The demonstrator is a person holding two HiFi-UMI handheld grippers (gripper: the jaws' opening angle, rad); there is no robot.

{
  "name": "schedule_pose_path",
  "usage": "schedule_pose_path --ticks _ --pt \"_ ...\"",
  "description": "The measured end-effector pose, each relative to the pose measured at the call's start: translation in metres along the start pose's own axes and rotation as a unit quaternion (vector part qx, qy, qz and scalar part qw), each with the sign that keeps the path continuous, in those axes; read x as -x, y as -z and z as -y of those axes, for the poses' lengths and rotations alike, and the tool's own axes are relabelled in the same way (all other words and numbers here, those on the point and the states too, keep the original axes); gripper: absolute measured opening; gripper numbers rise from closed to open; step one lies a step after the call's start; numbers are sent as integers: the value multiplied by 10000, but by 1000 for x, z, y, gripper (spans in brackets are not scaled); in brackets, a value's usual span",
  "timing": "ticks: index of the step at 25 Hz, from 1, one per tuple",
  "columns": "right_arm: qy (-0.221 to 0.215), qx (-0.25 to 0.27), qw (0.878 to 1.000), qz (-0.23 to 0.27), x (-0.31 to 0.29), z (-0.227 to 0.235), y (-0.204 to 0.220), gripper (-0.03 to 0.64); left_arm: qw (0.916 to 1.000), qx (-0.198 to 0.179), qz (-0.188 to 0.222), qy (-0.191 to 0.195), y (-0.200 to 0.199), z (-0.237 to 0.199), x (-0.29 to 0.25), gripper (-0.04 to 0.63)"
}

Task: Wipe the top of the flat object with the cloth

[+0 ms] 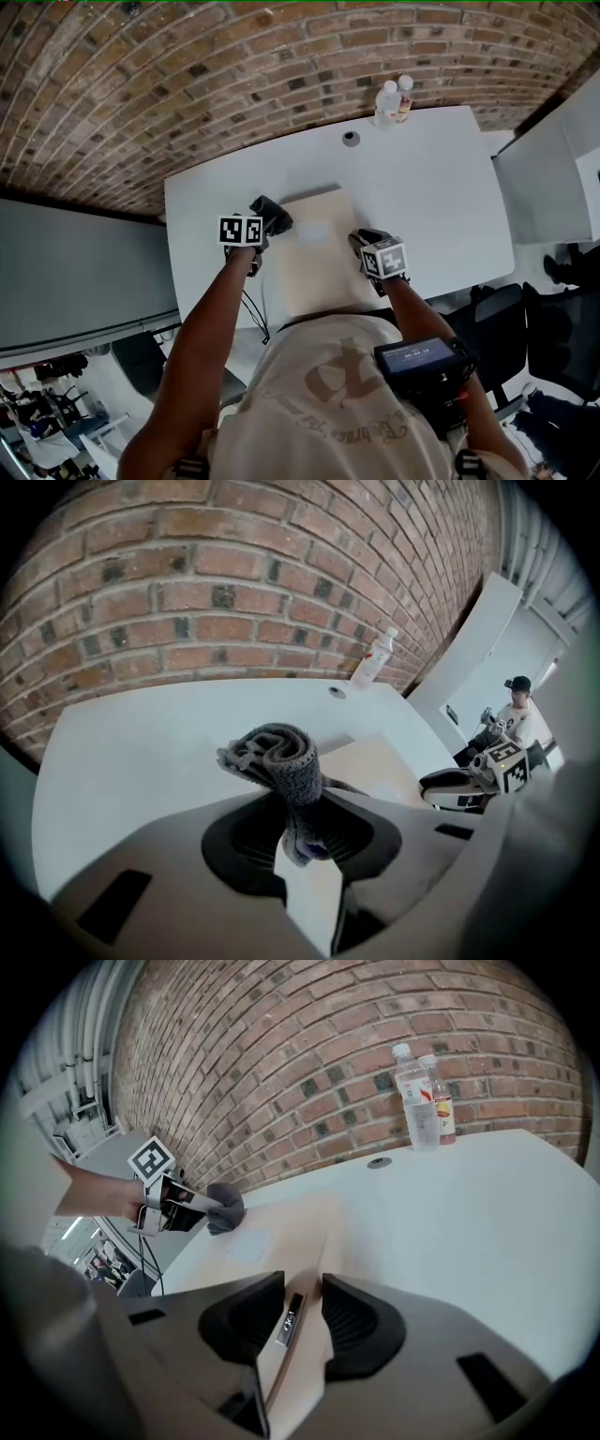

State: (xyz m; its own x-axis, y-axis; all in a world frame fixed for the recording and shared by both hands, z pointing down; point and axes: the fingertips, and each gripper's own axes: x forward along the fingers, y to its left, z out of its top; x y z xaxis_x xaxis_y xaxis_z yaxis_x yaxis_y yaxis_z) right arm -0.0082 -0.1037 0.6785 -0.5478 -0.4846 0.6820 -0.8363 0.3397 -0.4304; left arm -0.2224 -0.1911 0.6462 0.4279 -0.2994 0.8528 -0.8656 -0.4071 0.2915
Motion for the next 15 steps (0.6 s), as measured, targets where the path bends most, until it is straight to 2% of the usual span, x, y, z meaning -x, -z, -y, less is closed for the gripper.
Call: schedule_pose_path --ticks 9,12,15 --pt "-25 -39 10000 26 -2 1 1 138 9957 765 430 -298 25 -39 32 104" --pt "-46 -81 9999 48 -1 1 1 138 9943 829 657 -108 17 -29 40 104" --pt "-75 -192 9998 74 -1 0 1 138 9936 740 816 246 3 -3 41 104"
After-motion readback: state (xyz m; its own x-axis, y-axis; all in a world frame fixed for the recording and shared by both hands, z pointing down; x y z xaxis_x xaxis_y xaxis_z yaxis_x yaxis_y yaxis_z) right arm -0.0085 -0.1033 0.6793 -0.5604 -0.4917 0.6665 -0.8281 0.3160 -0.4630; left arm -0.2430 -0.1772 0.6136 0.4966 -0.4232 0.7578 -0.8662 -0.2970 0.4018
